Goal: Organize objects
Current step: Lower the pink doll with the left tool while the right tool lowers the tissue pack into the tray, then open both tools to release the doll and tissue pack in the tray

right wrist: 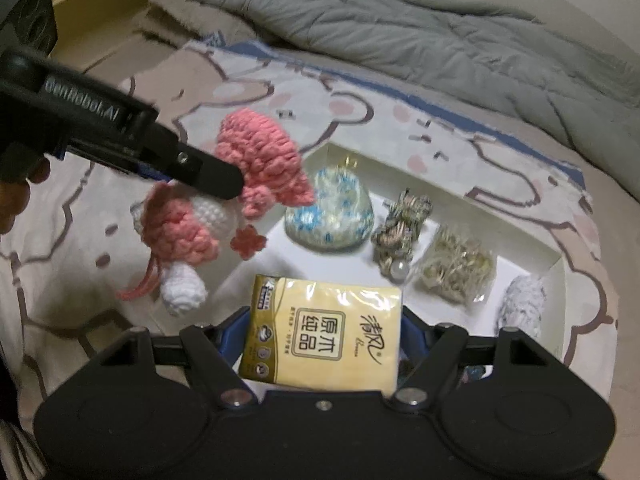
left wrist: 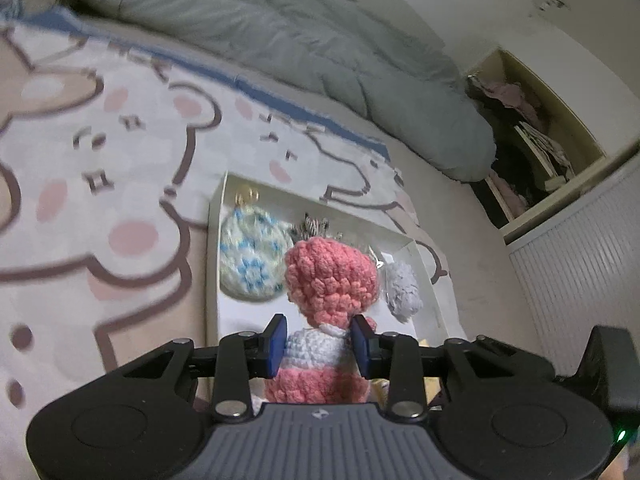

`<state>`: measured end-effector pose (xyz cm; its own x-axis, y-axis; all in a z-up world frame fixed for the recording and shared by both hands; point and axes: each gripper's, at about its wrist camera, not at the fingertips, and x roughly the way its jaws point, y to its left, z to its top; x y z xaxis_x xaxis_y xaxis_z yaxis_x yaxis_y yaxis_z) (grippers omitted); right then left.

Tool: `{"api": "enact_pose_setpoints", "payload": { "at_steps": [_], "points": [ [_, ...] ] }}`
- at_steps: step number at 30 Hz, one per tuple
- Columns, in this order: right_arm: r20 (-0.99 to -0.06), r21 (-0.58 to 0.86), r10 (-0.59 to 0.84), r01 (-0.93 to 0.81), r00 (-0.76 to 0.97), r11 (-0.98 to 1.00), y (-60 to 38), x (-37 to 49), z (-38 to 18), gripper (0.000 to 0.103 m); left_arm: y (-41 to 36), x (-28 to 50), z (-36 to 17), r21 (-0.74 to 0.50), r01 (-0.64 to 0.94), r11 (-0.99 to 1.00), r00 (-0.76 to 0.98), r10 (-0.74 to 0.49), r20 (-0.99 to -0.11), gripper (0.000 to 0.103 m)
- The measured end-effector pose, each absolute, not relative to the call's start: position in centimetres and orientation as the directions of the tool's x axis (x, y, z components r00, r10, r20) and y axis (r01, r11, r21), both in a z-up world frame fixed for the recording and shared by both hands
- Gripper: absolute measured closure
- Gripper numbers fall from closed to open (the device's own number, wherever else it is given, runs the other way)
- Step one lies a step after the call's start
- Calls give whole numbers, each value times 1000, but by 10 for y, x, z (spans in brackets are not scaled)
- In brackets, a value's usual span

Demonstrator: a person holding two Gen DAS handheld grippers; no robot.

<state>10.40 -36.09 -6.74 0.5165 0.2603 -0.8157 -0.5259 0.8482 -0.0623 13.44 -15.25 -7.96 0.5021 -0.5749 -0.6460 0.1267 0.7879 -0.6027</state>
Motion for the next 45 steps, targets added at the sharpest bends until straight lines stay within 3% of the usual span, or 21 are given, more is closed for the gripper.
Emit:
{"api": "enact_pose_setpoints", "payload": {
  "at_steps": [8,13,23,27,31,45],
  "points": [
    [-851,-90,227,-557,474,825,-364,107,-86,27,-159,139,-110,-681,18,732,491,-600,-632,67],
    [-858,-102,210,-556,469,825,-368,108,-90,27,-162,143,-119,-720,30,693,488,-639,-595,67],
    [-866,-116,209,-588,454,800,-362,110,-96,27,-165,142,-124,-596,74,800,471,-555,-686,69],
    [-857,-133,214,-603,468,786,-356,110,-96,22,-167,141,-115,-542,112,833,484,-522,-702,50],
    [-866,-141,199,-607,458,782,-354,109,-97,11,-168,140,-108,-513,158,844,476,-520,-709,50],
    [-838,-74,223,-510,497,857,-369,106,-59,6,-165,128,-82,-390,247,887,517,-461,-722,50]
  ]
}}
